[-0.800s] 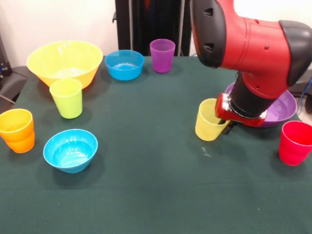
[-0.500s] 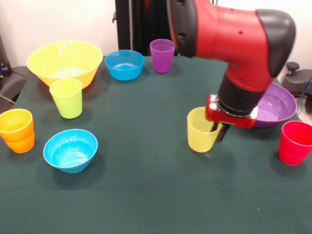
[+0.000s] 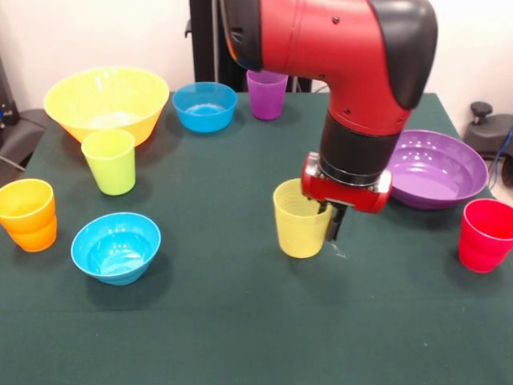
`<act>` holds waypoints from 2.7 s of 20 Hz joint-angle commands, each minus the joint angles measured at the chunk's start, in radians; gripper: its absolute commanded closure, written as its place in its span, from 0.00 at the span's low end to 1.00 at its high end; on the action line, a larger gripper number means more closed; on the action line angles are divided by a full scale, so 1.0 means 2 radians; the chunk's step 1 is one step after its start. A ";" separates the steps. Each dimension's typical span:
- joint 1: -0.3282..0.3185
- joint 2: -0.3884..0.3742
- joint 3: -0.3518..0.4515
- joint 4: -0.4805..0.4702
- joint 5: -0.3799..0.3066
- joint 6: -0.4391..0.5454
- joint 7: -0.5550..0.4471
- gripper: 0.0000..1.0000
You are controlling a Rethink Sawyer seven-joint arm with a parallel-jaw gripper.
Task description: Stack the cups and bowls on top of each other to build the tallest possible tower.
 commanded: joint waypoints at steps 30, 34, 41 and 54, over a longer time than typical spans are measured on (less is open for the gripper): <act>-0.007 0.045 0.063 -0.020 -0.003 -0.008 0.033 1.00; -0.007 0.044 0.062 -0.023 -0.003 -0.002 0.030 1.00; -0.012 0.047 0.061 -0.030 -0.003 -0.011 0.029 1.00; -0.011 0.047 0.063 -0.031 0.001 -0.014 0.035 1.00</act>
